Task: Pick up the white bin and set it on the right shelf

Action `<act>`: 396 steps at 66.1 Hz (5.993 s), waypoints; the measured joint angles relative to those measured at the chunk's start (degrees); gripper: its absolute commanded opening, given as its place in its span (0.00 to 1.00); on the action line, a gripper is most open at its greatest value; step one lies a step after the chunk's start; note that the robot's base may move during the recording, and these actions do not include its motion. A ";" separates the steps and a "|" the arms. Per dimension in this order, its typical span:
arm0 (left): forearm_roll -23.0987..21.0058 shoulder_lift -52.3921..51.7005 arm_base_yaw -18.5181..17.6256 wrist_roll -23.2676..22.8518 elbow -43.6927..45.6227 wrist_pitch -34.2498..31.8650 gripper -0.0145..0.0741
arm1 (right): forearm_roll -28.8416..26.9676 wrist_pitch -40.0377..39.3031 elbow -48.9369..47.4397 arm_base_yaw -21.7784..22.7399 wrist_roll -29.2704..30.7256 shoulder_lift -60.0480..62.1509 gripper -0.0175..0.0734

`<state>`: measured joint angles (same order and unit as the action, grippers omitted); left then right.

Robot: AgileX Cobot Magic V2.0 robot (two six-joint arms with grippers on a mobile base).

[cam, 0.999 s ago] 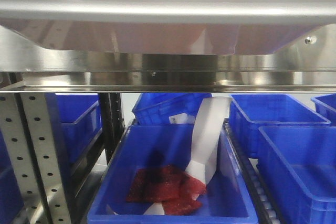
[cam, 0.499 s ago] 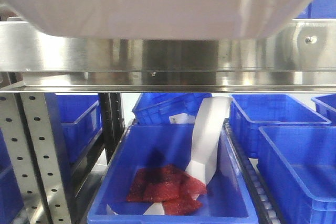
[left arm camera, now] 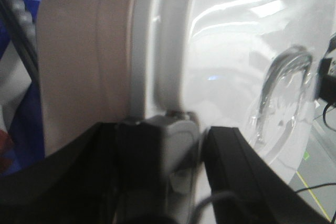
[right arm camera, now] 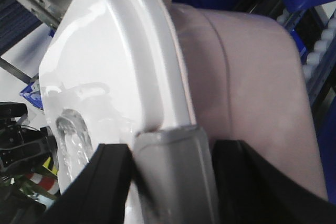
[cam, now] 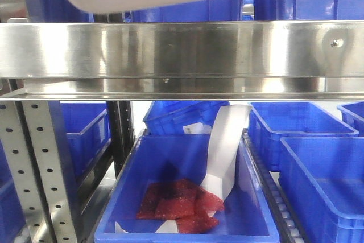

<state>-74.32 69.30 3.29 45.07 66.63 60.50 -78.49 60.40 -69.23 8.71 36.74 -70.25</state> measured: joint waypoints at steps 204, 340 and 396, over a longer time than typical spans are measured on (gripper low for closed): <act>13.01 7.76 -15.39 2.14 10.10 -54.53 0.03 | 14.78 -48.20 -0.09 -6.88 13.15 3.22 0.26; 10.99 -67.19 -15.39 9.54 -54.65 -70.77 0.03 | 21.33 -56.75 56.74 -7.77 13.40 62.65 0.26; 10.99 -67.19 -15.39 9.54 -54.65 -70.65 0.03 | 81.04 -60.40 70.98 -7.77 -44.19 70.53 0.26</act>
<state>-63.33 2.11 -12.10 54.60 11.98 -10.15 2.56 0.00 1.75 0.94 -7.45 0.29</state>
